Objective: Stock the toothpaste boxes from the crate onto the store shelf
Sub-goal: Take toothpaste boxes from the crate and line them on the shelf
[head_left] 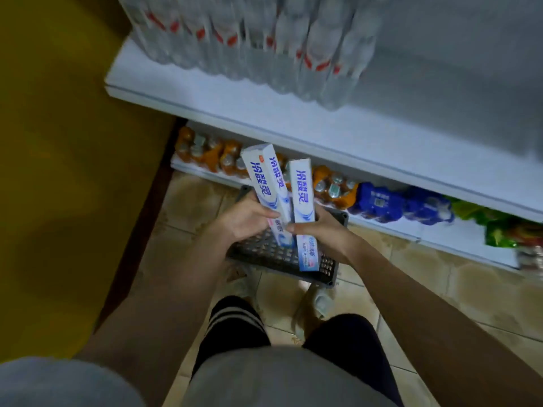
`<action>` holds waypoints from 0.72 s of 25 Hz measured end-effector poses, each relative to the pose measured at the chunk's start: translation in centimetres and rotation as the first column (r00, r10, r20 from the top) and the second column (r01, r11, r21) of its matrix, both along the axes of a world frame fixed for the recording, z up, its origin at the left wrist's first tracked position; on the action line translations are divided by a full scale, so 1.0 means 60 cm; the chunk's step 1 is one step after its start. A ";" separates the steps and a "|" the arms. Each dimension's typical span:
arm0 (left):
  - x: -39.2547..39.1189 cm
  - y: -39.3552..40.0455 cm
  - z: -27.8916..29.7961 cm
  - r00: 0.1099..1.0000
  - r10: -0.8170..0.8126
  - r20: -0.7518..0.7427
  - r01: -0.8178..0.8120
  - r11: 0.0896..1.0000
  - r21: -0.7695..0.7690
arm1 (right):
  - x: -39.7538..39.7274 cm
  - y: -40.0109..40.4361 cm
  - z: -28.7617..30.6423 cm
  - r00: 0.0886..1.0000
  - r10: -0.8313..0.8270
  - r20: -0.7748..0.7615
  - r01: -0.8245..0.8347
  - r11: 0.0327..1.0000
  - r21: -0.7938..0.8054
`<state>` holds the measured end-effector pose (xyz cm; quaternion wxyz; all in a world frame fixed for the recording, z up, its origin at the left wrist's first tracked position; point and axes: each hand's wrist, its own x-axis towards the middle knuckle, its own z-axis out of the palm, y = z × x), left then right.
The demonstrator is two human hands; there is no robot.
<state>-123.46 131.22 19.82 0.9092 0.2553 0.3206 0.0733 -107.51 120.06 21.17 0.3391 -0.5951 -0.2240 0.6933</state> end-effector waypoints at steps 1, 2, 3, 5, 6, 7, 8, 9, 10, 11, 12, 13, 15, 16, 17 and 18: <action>0.001 0.003 0.037 1.000 0.007 -0.008 -0.007 1.000 0.014 | 0.000 -0.005 0.035 0.999 -0.037 -0.012 0.037 0.999 0.013; 0.000 0.006 0.077 1.000 0.014 -0.019 -0.013 1.000 0.028 | 0.000 -0.010 0.073 0.997 -0.071 -0.008 0.072 0.997 0.027; -0.001 0.007 0.111 1.000 0.016 -0.026 -0.015 1.000 0.023 | 0.002 -0.014 0.108 0.995 -0.095 0.009 0.095 0.995 0.036; -0.004 0.008 0.165 1.000 0.018 0.001 -0.018 1.000 -0.001 | 0.009 -0.016 0.172 0.990 -0.115 0.080 0.110 0.992 0.059; -0.005 0.007 0.190 1.000 0.030 0.010 -0.029 0.999 -0.021 | 0.011 -0.016 0.199 0.987 -0.109 0.116 0.101 0.992 0.072; -0.007 0.006 0.217 0.999 0.035 0.023 -0.034 0.999 -0.031 | 0.013 -0.017 0.226 0.984 -0.093 0.150 0.081 0.993 0.084; -0.007 0.006 0.237 0.999 0.036 0.040 -0.035 0.999 -0.032 | 0.012 -0.016 0.250 0.981 -0.069 0.183 0.052 0.994 0.097; -0.006 0.009 0.255 0.999 0.026 0.043 -0.025 0.999 -0.023 | 0.010 -0.015 0.272 0.975 -0.042 0.220 0.020 0.995 0.102; -0.002 0.011 0.270 0.999 0.000 0.046 0.000 1.000 -0.012 | 0.007 -0.014 0.293 0.967 -0.023 0.255 -0.005 0.994 0.107; 0.003 0.014 0.279 0.998 -0.025 0.058 0.026 1.000 -0.005 | 0.004 -0.015 0.310 0.961 -0.008 0.278 -0.024 0.993 0.113; 0.006 0.019 0.291 0.996 -0.044 0.072 0.043 0.999 0.011 | 0.002 -0.015 0.323 0.955 -0.006 0.298 -0.034 0.991 0.126; 0.008 0.026 0.303 0.993 -0.048 0.108 0.045 0.999 0.029 | 0.002 -0.016 0.337 0.948 -0.008 0.317 -0.040 0.989 0.144; 0.002 0.058 0.332 0.978 -0.079 0.195 0.073 0.996 0.042 | 0.014 -0.018 0.368 0.931 -0.028 0.363 -0.042 0.982 0.184; -0.007 0.080 0.356 0.966 -0.108 0.237 0.096 0.994 0.060 | 0.025 -0.019 0.385 0.916 -0.029 0.400 -0.055 0.979 0.198; -0.016 0.108 0.384 0.954 -0.145 0.261 0.120 0.987 0.108 | 0.041 -0.020 0.404 0.896 -0.022 0.443 -0.080 0.975 0.209; -0.025 0.137 0.413 0.942 -0.206 0.264 0.160 0.970 0.183 | 0.060 -0.021 0.421 0.872 -0.010 0.490 -0.109 0.971 0.213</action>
